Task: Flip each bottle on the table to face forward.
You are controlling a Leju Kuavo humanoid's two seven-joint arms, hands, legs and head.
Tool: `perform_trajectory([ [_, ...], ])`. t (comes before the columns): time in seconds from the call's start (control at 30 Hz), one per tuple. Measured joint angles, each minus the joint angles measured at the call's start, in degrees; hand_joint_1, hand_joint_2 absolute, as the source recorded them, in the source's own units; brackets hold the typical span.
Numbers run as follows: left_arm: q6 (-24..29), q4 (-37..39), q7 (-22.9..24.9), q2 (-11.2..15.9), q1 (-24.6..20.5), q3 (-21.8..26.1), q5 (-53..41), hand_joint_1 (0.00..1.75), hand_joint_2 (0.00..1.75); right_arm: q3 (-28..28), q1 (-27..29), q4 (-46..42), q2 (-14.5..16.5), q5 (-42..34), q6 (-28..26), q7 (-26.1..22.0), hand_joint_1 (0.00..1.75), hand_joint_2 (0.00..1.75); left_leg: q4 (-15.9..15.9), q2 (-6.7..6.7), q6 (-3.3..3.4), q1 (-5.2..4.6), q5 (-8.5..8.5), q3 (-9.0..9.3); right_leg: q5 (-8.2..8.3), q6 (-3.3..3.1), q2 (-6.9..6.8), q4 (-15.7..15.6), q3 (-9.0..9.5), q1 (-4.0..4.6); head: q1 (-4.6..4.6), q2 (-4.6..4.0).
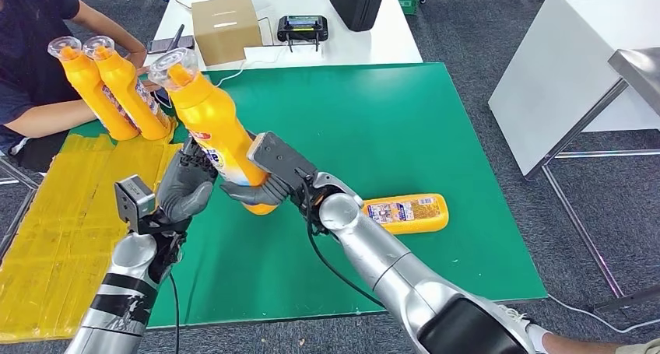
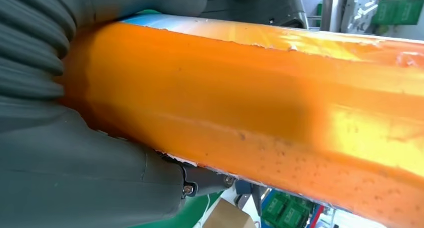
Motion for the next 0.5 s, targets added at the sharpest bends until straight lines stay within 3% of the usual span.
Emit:
perform_trajectory([
  [0.5, 0.3, 0.1, -0.8, 1.9, 0.8, -1.0, -1.5, 0.00, 1.75, 2.8, -2.6, 7.5, 1.6, 0.6, 1.6, -0.4, 1.75, 1.75, 0.0, 0.03, 0.00, 0.00, 0.00, -0.01, 0.00, 0.00, 0.02, 0.0, -0.07, 0.00, 0.00, 0.00],
])
